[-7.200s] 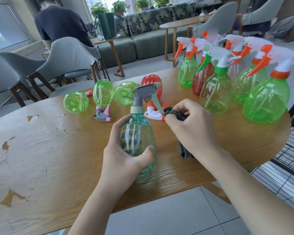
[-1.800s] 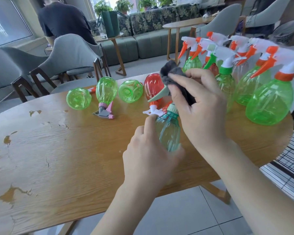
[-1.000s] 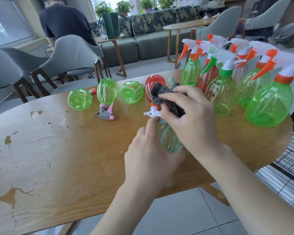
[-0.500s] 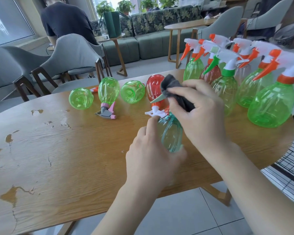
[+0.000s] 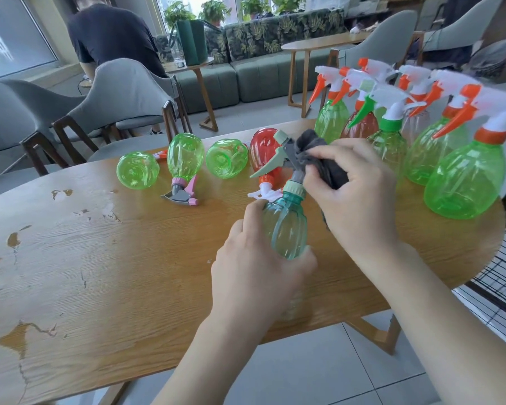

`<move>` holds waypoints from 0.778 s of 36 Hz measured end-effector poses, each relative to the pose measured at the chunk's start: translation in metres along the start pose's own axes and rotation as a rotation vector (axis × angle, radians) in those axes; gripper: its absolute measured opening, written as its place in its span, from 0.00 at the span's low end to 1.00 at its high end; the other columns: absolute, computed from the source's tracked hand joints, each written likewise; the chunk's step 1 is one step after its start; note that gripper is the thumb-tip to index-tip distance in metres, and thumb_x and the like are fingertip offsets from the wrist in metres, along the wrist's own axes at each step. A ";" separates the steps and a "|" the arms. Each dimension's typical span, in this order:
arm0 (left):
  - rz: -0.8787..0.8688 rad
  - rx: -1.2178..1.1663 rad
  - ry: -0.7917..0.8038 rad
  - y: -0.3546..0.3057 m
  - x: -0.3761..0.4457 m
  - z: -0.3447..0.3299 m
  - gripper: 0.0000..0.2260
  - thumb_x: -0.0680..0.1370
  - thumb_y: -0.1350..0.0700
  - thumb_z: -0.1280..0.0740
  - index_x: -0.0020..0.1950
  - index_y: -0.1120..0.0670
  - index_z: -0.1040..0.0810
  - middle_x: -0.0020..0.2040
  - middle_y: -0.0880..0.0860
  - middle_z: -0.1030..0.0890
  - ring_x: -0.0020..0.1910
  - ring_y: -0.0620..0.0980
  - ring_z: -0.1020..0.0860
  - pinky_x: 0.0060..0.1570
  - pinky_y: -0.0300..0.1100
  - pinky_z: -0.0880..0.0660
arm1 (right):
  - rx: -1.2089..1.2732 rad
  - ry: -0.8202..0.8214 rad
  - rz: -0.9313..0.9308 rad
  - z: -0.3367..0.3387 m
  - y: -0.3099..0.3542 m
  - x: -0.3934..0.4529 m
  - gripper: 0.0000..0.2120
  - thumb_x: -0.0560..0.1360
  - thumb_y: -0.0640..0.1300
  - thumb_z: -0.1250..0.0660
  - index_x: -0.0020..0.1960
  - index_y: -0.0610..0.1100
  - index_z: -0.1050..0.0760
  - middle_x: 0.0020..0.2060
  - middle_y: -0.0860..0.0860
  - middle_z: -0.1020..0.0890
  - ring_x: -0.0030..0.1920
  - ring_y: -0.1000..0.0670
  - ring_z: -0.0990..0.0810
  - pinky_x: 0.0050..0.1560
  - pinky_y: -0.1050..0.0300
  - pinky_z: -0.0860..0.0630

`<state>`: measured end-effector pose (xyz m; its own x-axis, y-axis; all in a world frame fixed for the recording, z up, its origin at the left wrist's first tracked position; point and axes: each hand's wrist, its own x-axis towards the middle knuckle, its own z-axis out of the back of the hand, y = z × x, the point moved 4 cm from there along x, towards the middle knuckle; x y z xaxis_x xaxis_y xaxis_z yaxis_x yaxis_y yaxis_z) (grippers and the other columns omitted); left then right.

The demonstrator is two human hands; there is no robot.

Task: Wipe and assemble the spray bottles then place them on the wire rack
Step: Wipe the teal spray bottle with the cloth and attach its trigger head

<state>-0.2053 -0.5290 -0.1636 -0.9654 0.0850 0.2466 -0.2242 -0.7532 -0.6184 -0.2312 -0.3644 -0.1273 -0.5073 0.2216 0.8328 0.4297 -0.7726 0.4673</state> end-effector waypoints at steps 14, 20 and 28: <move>-0.018 -0.011 -0.027 0.008 0.002 0.004 0.36 0.68 0.38 0.25 0.73 0.39 0.36 0.56 0.42 0.22 0.51 0.48 0.21 0.49 0.47 0.22 | 0.121 0.153 -0.078 0.003 0.001 0.000 0.07 0.75 0.40 0.27 0.53 0.45 0.14 0.47 0.52 0.17 0.45 0.56 0.18 0.49 0.60 0.20; -0.022 -0.037 -0.022 0.009 0.002 0.005 0.36 0.68 0.38 0.25 0.72 0.39 0.36 0.55 0.41 0.21 0.50 0.47 0.21 0.47 0.45 0.22 | 0.138 0.190 -0.051 0.001 0.008 -0.005 0.08 0.75 0.39 0.27 0.53 0.44 0.14 0.48 0.51 0.17 0.48 0.56 0.19 0.51 0.69 0.23; 0.023 -0.090 -0.025 0.015 0.004 0.006 0.36 0.65 0.36 0.27 0.70 0.37 0.36 0.54 0.42 0.20 0.50 0.47 0.20 0.49 0.50 0.19 | 0.094 0.110 -0.128 0.006 -0.008 -0.007 0.07 0.75 0.39 0.27 0.53 0.43 0.15 0.46 0.51 0.19 0.47 0.55 0.20 0.49 0.69 0.24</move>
<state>-0.2117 -0.5435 -0.1671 -0.9670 0.0512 0.2498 -0.2145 -0.6928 -0.6885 -0.2264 -0.3563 -0.1346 -0.6388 0.2439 0.7297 0.4218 -0.6822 0.5973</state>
